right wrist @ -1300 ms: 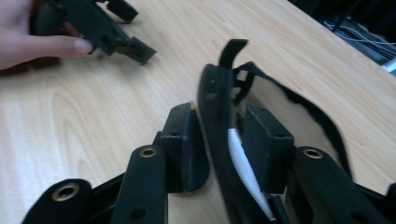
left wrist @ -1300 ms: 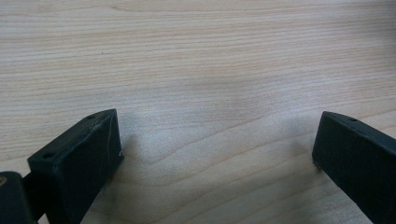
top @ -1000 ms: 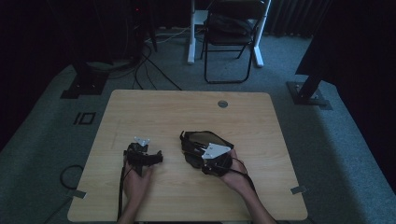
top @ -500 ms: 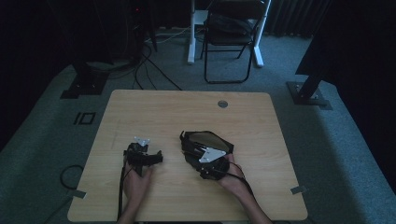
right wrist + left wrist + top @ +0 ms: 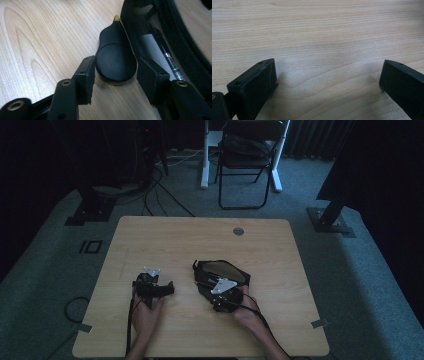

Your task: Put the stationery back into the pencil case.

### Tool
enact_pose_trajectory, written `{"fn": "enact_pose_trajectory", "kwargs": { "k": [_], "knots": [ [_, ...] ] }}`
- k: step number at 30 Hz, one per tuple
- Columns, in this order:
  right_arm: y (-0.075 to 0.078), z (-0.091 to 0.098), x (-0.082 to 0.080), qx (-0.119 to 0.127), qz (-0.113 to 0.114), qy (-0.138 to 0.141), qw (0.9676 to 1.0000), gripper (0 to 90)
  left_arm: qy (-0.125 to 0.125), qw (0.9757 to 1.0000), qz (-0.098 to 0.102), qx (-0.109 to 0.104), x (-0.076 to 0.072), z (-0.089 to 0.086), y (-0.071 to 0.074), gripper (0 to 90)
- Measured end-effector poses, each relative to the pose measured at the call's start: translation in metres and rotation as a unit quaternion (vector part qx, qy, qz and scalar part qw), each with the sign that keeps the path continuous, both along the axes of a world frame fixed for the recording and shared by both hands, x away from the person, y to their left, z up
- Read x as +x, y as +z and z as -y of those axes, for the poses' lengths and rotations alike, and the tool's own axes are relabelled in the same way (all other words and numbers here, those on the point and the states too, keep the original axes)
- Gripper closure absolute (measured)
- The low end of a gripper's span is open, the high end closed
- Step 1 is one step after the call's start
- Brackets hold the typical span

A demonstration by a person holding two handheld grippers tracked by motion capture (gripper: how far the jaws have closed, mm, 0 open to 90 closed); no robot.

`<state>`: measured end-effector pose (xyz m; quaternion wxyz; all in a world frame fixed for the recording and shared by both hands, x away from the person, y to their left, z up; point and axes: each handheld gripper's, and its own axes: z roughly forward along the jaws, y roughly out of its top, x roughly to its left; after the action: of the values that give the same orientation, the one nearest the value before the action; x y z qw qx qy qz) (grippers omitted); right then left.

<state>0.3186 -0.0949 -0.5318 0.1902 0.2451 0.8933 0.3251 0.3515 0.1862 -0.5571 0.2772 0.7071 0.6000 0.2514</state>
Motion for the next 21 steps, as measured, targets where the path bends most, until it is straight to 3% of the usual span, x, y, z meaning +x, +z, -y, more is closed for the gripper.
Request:
{"fn": "enact_pose_trajectory", "kwargs": {
  "k": [6,21],
  "knots": [
    [-0.004,-0.005,0.003,0.000,-0.003,-0.001,1.0000,40.3,0.000,1.0000,0.000,0.000,0.000,0.000,0.000,1.6],
    [-0.012,-0.014,0.019,0.009,-0.029,-0.008,0.9995,40.2,0.000,1.0000,0.000,0.000,0.000,0.000,0.000,1.5]
  ]
}}
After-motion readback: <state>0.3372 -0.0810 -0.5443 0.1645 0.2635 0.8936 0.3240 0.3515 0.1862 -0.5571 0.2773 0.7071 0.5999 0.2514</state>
